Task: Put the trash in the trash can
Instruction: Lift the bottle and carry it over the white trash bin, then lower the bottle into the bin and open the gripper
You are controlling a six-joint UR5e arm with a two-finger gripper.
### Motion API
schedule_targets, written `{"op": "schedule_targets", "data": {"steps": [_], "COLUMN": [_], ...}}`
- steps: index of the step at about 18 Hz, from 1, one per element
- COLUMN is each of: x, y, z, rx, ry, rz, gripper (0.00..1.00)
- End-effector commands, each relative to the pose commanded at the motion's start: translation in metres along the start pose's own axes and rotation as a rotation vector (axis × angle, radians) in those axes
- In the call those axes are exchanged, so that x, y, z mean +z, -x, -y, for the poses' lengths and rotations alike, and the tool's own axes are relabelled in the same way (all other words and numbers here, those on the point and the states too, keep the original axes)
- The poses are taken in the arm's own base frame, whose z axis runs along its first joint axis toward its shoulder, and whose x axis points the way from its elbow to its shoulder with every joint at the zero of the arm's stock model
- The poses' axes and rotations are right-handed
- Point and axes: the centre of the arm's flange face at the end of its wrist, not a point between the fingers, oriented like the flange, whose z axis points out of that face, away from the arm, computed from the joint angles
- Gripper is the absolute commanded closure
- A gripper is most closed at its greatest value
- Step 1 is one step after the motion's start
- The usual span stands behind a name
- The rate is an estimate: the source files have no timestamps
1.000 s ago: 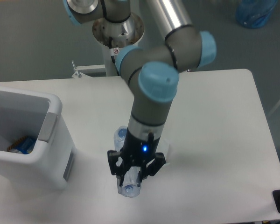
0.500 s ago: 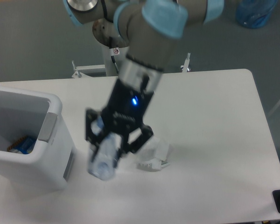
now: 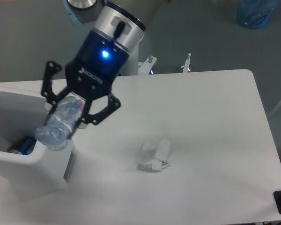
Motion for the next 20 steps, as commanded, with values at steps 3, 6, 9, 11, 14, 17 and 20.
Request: {"op": "schedule_targets", "data": {"steps": [3,6,9,11,14,17,20], "x": [0.013,0.033,0.043,0.051,0.061,0.068,0.069], "y": [-0.011,-0.036,-0.046,-0.056,-0.062,-0.062,-0.063], "z": [-0.002,-0.006,-0.01,-0.012,-0.016,-0.019,-0.021], "rx": [0.01,0.029,0.022,0.03,0.04,0.062,0.059], "ry": [0.013,0.036,0.05,0.059,0.071,0.073,0.077], "rz": [-0.022,-0.064,-0.082,-0.098,-0.113,-0.122,-0.123], "gripper": [0.64,0.64,0.63,0.63,0.61,0.48,0.44]}}
